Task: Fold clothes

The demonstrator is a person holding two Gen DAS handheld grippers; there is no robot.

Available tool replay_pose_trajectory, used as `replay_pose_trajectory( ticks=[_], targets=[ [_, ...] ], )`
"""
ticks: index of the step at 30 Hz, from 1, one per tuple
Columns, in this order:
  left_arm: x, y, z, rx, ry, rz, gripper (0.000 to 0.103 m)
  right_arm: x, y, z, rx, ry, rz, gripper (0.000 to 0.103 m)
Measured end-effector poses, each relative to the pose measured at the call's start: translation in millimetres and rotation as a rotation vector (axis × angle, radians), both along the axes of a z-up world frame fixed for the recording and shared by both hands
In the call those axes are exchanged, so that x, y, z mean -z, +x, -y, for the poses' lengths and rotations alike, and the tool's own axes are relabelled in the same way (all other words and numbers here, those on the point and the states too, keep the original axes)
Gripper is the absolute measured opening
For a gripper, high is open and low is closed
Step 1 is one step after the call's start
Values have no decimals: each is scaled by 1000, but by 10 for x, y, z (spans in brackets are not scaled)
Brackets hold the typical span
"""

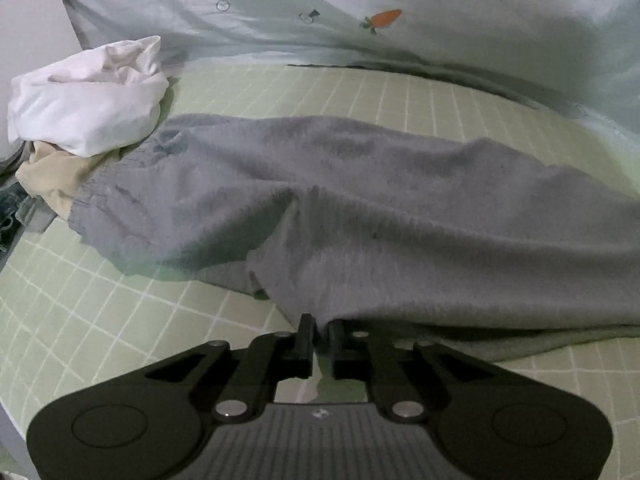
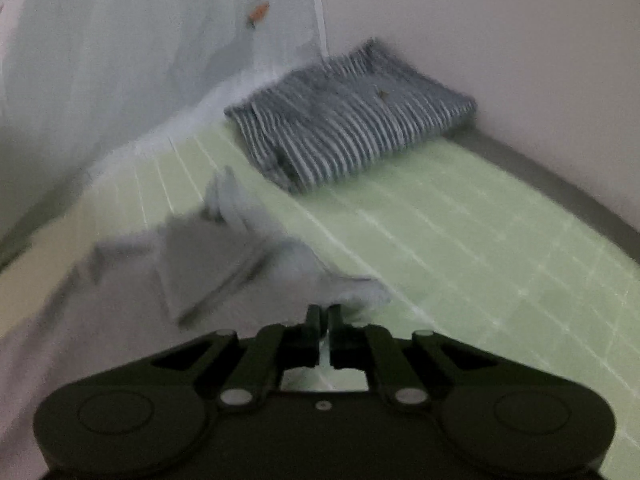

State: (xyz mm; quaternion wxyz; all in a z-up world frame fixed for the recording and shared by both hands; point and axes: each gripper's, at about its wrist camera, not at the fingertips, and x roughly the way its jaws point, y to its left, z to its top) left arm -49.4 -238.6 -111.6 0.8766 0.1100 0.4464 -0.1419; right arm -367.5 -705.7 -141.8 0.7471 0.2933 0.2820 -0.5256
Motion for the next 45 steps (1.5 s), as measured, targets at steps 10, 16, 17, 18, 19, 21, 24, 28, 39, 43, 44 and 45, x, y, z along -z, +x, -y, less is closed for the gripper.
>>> replay_pose_trajectory(
  ticks=[10,16,17,18,19,21,24,28,39,43,44,45],
  targets=[
    [-332,-88,19,-6,-35,28,75,-120,71,-402,-193,-42,-12,103],
    [-265,166,430,80,5,2,76,-111,518,-520,-320,-53,22,103],
    [-237,217,514,96,10,-6,76,-111,594,-536,-340,-52,28,103],
    [-205,261,607,110,13,-13,77,-110,670,-552,-361,-51,35,103],
    [-173,305,700,124,15,-20,77,-110,746,-568,-381,-50,41,103],
    [-97,394,858,129,3,-45,78,-82,891,-541,-426,-45,43,103],
    [31,524,1091,128,-11,-83,78,-23,1066,-432,-474,-19,59,103],
    [193,637,1293,90,2,-98,78,89,1243,-172,-517,62,100,103],
    [411,768,1342,-4,22,-157,94,123,1289,489,-461,39,11,103],
    [422,774,1345,-14,26,-158,98,54,1256,443,-455,-46,-63,103],
    [425,775,1346,-16,26,-158,99,36,1248,432,-454,-68,-81,103],
    [427,776,1347,-18,27,-158,99,19,1239,421,-452,-89,-99,103]
  ],
)
